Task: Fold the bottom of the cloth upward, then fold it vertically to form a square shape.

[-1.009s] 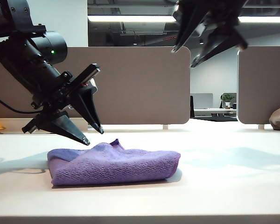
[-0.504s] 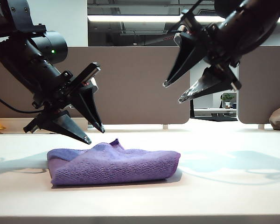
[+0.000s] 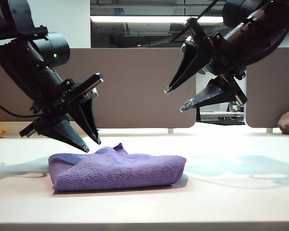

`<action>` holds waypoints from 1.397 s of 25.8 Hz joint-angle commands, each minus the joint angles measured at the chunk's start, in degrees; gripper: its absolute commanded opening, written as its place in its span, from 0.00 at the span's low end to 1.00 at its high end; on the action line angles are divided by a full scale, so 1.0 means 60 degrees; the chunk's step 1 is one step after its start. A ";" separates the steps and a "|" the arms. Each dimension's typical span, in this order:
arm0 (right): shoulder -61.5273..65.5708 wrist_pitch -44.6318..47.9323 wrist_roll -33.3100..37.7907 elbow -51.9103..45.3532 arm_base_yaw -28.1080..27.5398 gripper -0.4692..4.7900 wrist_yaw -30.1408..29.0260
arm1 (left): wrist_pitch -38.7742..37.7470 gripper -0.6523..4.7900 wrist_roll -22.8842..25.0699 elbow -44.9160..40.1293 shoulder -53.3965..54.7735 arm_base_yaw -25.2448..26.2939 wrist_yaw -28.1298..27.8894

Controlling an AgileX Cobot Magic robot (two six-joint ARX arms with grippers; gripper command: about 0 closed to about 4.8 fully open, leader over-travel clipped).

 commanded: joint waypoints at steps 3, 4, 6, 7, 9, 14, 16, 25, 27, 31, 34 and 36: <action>-0.0036 0.0062 0.0120 0.0029 0.0007 0.53 -0.0295 | 0.0182 0.38 -0.0025 0.0029 0.0532 -0.0015 0.0470; -0.0036 0.0058 0.0120 0.0033 0.0007 0.53 -0.0295 | 0.0193 0.39 -0.0022 0.0029 0.0572 -0.0015 0.0550; -0.0036 0.0022 0.0117 0.0029 0.0007 0.53 -0.0288 | 0.0382 0.40 -0.0029 0.0029 0.0590 -0.0022 0.0656; -0.0036 0.0025 0.0117 0.0029 0.0007 0.53 -0.0291 | 0.0441 0.40 -0.0036 0.0044 0.0590 -0.0022 0.0721; -0.0033 0.0029 0.0113 0.0029 0.0004 0.53 -0.0288 | 0.0455 0.40 -0.0036 0.0179 0.0594 -0.0022 0.0856; -0.0036 0.0018 0.0117 0.0029 0.0004 0.53 -0.0288 | 0.0692 0.39 -0.0222 0.0204 0.0656 -0.0026 0.1005; -0.0033 -0.0018 0.0120 0.0029 0.0004 0.52 -0.0288 | 0.0721 0.35 -0.0248 0.0204 0.0714 -0.0026 0.1005; -0.0036 -0.0128 0.0142 0.0029 0.0004 0.52 -0.0288 | 0.0772 0.22 -0.0244 0.0204 0.0827 -0.0026 0.1071; -0.0036 -0.0153 0.0146 0.0029 0.0004 0.52 -0.0291 | 0.0798 0.14 -0.0244 0.0204 0.0827 -0.0022 0.0969; -0.0036 -0.0306 0.0142 0.0029 0.0004 0.52 -0.0291 | 0.0849 0.11 -0.0248 0.0208 0.0823 -0.0022 0.0605; -0.0036 -0.0350 0.0142 0.0029 0.0004 0.52 -0.0291 | 0.0827 0.11 -0.0280 0.0208 0.0816 -0.0018 0.0350; -0.0036 -0.0353 0.0138 0.0029 0.0004 0.52 -0.0295 | 0.0805 0.11 -0.0353 0.0208 0.0761 -0.0018 0.0350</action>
